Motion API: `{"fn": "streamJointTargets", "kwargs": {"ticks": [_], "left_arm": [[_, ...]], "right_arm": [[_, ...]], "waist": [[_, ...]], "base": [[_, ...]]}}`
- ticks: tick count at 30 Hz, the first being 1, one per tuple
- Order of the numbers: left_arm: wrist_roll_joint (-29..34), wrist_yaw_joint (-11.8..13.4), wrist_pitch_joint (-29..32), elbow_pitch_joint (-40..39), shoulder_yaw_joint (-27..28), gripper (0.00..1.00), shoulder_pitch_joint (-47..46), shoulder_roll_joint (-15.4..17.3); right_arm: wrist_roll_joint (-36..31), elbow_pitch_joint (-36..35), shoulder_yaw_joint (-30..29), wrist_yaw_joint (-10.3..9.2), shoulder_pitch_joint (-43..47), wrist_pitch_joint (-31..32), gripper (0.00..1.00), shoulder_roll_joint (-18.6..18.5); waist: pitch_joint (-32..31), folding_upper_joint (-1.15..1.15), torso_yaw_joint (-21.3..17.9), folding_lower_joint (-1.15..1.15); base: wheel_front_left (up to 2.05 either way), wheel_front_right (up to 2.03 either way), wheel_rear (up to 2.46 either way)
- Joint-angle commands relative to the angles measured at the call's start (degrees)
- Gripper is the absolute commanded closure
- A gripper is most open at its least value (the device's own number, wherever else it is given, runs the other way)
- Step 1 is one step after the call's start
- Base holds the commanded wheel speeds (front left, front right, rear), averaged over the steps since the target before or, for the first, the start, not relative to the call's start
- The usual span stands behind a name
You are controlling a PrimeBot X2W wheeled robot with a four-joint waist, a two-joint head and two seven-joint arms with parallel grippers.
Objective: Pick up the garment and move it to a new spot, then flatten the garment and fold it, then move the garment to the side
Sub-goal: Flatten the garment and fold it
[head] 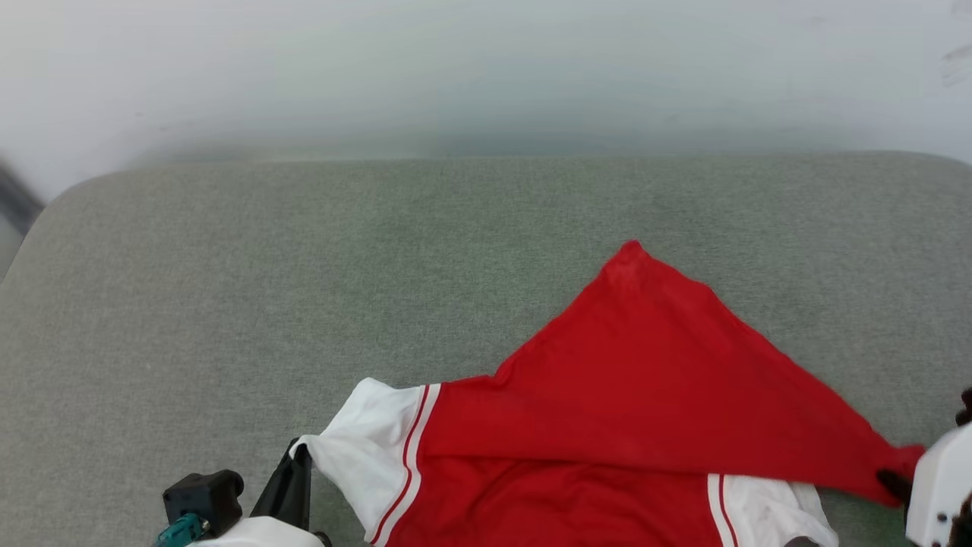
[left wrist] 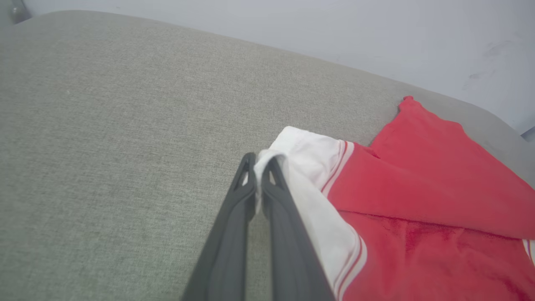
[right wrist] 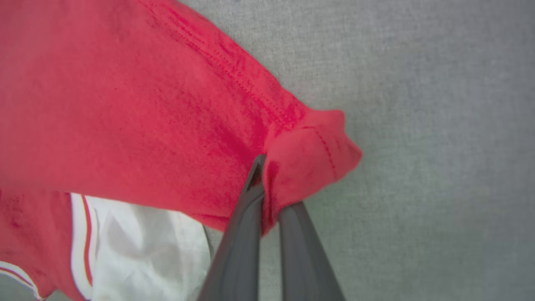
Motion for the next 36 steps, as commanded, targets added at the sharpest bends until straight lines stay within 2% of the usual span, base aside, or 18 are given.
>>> {"fn": "streamJointTargets", "kwargs": {"ticks": [1, 6, 9, 10, 11, 14, 18, 22, 26, 29, 30, 31, 33, 34, 35, 36], "left_arm": [[-0.40, 0.29, 0.13, 0.33, 0.29, 1.00, 0.80, 0.30], [-1.31, 0.20, 0.38, 1.66, 1.12, 1.00, 2.13, 1.18], [-1.52, 0.24, 0.40, 2.19, 1.39, 1.00, 2.49, 1.52], [-1.56, 0.25, 0.37, 2.20, 1.43, 1.00, 2.51, 1.61], [-1.58, 0.28, 0.41, 2.18, 1.45, 1.00, 2.47, 1.72], [-1.63, 0.32, 0.64, 2.00, 1.32, 1.00, 2.14, 1.84], [-1.70, 0.29, 0.46, 1.96, 1.27, 1.00, 1.57, 1.86], [-1.23, 0.41, 0.40, 1.42, 0.94, 1.00, 0.55, 1.68], [-0.45, 0.48, 0.61, 0.15, -0.01, 1.00, -1.14, 1.23], [-0.03, 0.28, 0.55, -0.46, -0.50, 1.00, -2.48, 0.94], [0.45, 0.07, 0.26, -1.00, -1.02, 1.00, -3.89, 0.44], [0.45, 0.07, 0.26, -1.00, -1.02, 1.00, -3.89, 0.44], [0.93, -0.04, -0.01, -1.38, -1.62, 1.00, -5.28, -0.06], [1.80, -0.69, -0.87, -1.87, -2.66, 1.00, -8.34, -1.09], [1.89, -0.93, -1.13, -1.93, -2.86, 1.00, -9.05, -1.40], [2.33, -1.14, -1.58, -1.94, -3.40, 1.00, -10.29, -1.96]], "right_arm": [[-0.03, -1.51, -1.63, -0.04, 3.34, -0.39, 1.00, 1.14], [-2.01, -8.26, -9.10, -0.04, 16.57, 0.44, 1.00, 7.45], [-3.34, -12.32, -12.40, -0.04, 22.10, 0.52, 1.00, 12.75], [-3.73, -13.72, -13.26, -0.03, 23.43, -0.19, 0.69, 14.42], [-4.39, -15.05, -14.21, -0.04, 24.27, -1.46, 0.00, 15.65], [-5.79, -18.40, -16.22, -0.03, 25.43, -7.35, 0.00, 19.26], [-7.38, -21.00, -16.69, -0.03, 23.41, -18.82, 0.00, 21.01], [-8.27, -20.49, -16.26, -0.03, 18.94, -28.74, 0.00, 20.56], [-7.30, -16.51, -14.65, -0.03, 11.74, -32.17, 0.00, 18.00], [-6.71, -13.81, -13.14, -0.03, 7.73, -31.30, 0.00, 16.21], [-6.25, -11.60, -10.91, -0.03, 3.24, -28.97, 0.00, 13.87], [-6.25, -11.60, -10.91, -0.03, 3.24, -28.97, 0.00, 13.87], [-5.39, -9.64, -7.79, -0.03, -1.26, -24.73, 0.00, 10.95], [-3.15, -6.77, -0.85, -0.03, -9.36, -13.09, 0.00, 4.79], [-2.68, -6.58, 0.90, -0.03, -11.36, -10.19, 0.00, 3.29], [-1.33, -6.29, 4.32, -0.03, -14.88, -4.54, 0.00, 1.15]], "waist": [[-1.56, 0.00, -1.54, 0.02], [-2.89, 0.00, -2.14, 0.02], [-2.93, 0.00, -2.30, 0.02], [-2.88, 0.00, -2.35, 0.02], [-2.87, 0.00, -2.38, 0.02], [-2.83, 0.00, -2.46, 0.02], [-2.75, 0.00, -2.51, 0.02], [-2.23, 0.00, -2.34, 0.02], [-0.28, 0.00, -1.44, 0.02], [1.33, 0.00, -0.74, 0.02], [3.24, 0.00, 0.04, 0.02], [3.24, 0.00, 0.04, 0.02], [5.03, 0.00, 0.88, 0.02], [8.57, 0.00, 2.94, 0.02], [9.40, 0.00, 3.42, 0.02], [10.82, 0.00, 4.25, 0.02]], "base": [[0.00, 0.00, 0.00], [0.00, 0.00, 0.00], [0.00, 0.00, 0.00], [0.00, 0.00, 0.00], [0.00, 0.00, 0.00], [0.00, 0.00, 0.00], [0.00, 0.00, 0.00], [0.00, 0.00, 0.00], [0.00, 0.00, 0.00], [0.00, 0.00, 0.00], [0.00, 0.00, 0.00], [0.00, 0.00, 0.00], [0.00, 0.00, 0.00], [0.00, 0.00, 0.00], [0.00, 0.00, 0.00], [0.00, 0.00, 0.00]]}}
